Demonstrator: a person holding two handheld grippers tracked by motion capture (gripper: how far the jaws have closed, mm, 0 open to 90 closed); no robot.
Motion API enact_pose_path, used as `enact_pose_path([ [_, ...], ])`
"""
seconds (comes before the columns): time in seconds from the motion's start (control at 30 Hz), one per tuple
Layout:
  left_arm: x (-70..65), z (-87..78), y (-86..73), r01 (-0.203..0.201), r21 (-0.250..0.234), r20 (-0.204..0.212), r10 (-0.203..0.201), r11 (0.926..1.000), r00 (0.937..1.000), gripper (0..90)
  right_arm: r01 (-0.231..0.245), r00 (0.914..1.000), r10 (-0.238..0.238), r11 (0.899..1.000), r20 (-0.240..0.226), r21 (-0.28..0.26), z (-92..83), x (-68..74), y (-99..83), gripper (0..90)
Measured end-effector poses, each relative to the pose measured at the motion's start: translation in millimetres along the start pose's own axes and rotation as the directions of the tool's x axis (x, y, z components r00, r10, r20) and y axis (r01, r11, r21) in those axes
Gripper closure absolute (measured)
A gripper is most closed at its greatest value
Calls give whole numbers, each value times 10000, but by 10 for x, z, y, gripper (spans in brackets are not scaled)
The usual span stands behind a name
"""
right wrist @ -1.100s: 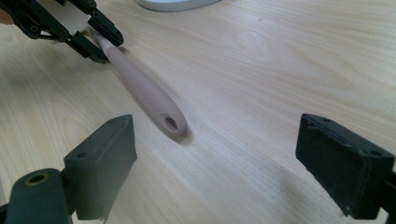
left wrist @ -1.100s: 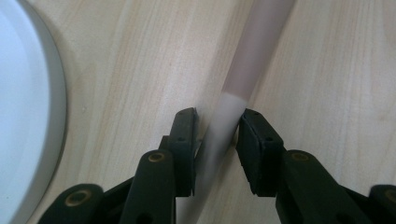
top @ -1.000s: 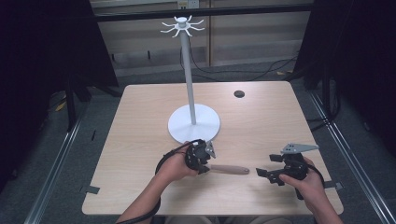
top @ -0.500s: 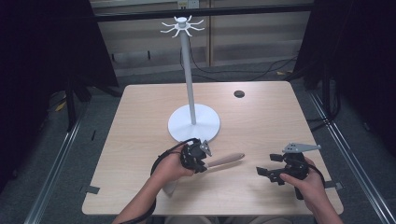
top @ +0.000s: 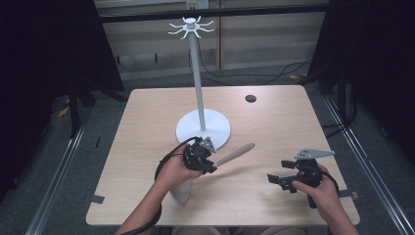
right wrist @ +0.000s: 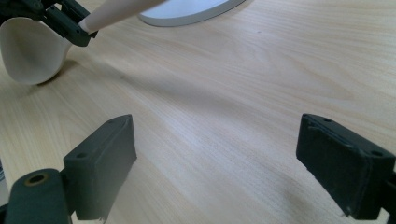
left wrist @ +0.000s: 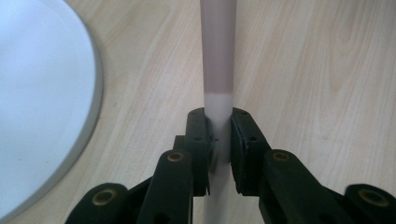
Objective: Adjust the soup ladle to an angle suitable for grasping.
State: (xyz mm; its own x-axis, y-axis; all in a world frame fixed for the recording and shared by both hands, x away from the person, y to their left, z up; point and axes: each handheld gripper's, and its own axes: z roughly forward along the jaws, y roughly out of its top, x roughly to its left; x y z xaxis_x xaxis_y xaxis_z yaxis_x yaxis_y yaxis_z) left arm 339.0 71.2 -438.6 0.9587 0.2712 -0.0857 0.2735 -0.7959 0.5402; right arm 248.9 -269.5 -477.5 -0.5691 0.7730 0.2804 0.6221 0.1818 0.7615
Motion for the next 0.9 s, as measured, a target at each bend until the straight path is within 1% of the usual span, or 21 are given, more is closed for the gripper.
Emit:
enact_pose_path([
  [0.07,3,-24,5,166,-180,-129,-168,9997,9998,789,-18,10000,18,10000,-8,2,5,3,2,116],
  [0.1,22,-53,12,-50,-63,-158,49,10000,9999,789,32,10000,-32,10000,-18,-15,10,4,2,116],
  [0.13,18,-64,13,157,-353,-179,-163,9993,9997,789,91,9999,-91,9999,-53,-43,18,2,3,116],
  [0.2,30,-103,24,170,-453,-140,-177,9988,9997,789,8,10000,-8,10000,-51,9,19,9,4,116],
  [0.23,29,-126,29,231,-582,-185,-242,9980,9995,789,1,10000,-1,10000,-63,6,21,9,4,116],
  [0.27,37,-157,35,169,-693,-270,-188,9975,9995,790,2,10000,-2,10000,-75,-13,24,6,3,116],
  [0.3,38,-177,39,204,-791,-305,-229,9967,9993,789,4,10000,-5,10000,-85,-19,25,4,3,116],
  [0.37,58,-256,56,353,-1075,-337,-391,9936,9987,790,4,10000,-4,10000,-96,-13,27,6,4,116],
  [0.43,68,-298,66,444,-1343,-332,-493,9899,9982,790,-1,9999,1,10000,-159,-31,35,6,2,115],
  [0.5,85,-366,81,492,-1718,-489,-584,9839,9971,790,15,9999,-14,10000,-172,7,45,11,-1,115],
  [0.53,90,-394,86,542,-1919,-544,-657,9799,9964,790,41,9998,-40,10000,-183,46,53,17,-1,114],
  [0.57,100,-414,85,544,-2185,-592,-689,9743,9959,790,41,9998,-40,10000,-183,46,53,17,-1,114],
  [0.6,99,-432,85,723,-2498,-559,-890,9656,9945,790,68,9998,-67,10000,-211,55,58,20,-1,114],
  [0.63,101,-453,85,824,-2707,-562,-1012,9591,9933,791,103,9997,-102,9999,-214,50,60,19,0,113],
  [0.73,110,-519,80,962,-3304,-535,-1204,9389,9913,790,107,9998,-106,9999,-188,38,57,15,-1,113],
  [0.77,114,-541,78,1015,-3509,-547,-1286,9309,9902,791,82,9998,-81,10000,-167,44,54,16,-1,113],
  [0.83,109,-588,78,1043,-3848,-680,-1408,9171,9877,791,155,9997,-155,9999,-204,-3,57,15,2,113],
  [0.87,111,-616,80,999,-3924,-786,-1415,9144,9868,791,105,9997,-104,9999,-206,48,58,28,6,112],
  [0.9,112,-630,80,1052,-4036,-729,-1465,9089,9865,791,105,9997,-104,9999,-206,48,58,28,6,112],
])
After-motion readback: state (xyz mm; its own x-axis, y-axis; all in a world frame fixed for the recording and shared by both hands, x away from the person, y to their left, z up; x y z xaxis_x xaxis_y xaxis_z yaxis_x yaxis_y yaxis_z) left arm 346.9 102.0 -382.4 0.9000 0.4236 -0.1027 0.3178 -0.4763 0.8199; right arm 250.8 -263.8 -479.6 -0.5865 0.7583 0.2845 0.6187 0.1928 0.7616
